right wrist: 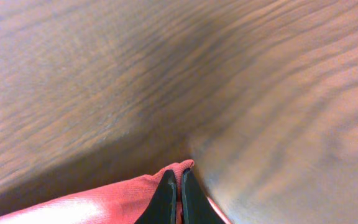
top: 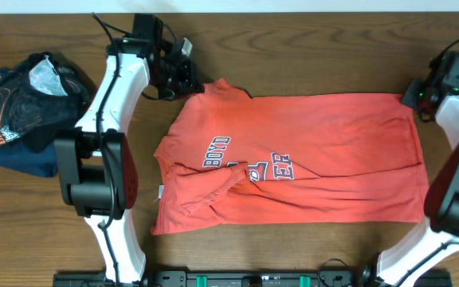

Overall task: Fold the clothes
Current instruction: 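Pull the shoulders down over the hem with both grippers, folding lengthwise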

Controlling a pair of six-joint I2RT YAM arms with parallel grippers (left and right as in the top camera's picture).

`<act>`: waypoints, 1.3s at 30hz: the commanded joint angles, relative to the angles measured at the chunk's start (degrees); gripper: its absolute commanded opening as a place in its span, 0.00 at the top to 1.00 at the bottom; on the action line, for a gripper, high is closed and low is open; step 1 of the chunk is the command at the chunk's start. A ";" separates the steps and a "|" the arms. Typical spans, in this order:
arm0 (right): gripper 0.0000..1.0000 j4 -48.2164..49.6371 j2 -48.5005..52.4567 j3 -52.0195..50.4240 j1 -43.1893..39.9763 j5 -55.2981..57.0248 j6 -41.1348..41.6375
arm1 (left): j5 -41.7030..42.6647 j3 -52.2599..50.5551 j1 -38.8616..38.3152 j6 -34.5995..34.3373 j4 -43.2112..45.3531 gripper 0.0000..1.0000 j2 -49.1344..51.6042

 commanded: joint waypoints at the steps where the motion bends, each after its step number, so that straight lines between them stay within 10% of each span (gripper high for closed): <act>1: 0.99 -3.37 -5.51 -0.20 -0.92 3.52 0.85 | -0.92 0.92 0.52 0.15 -3.54 0.94 -1.95; 18: 0.99 -35.60 -14.45 -0.26 -2.19 7.41 0.90 | -13.49 0.92 1.77 4.22 -30.58 0.94 -4.17; 39: 0.99 -42.38 -14.45 -0.46 -8.07 7.50 1.95 | -11.06 -10.97 1.11 8.41 -35.76 0.94 -5.46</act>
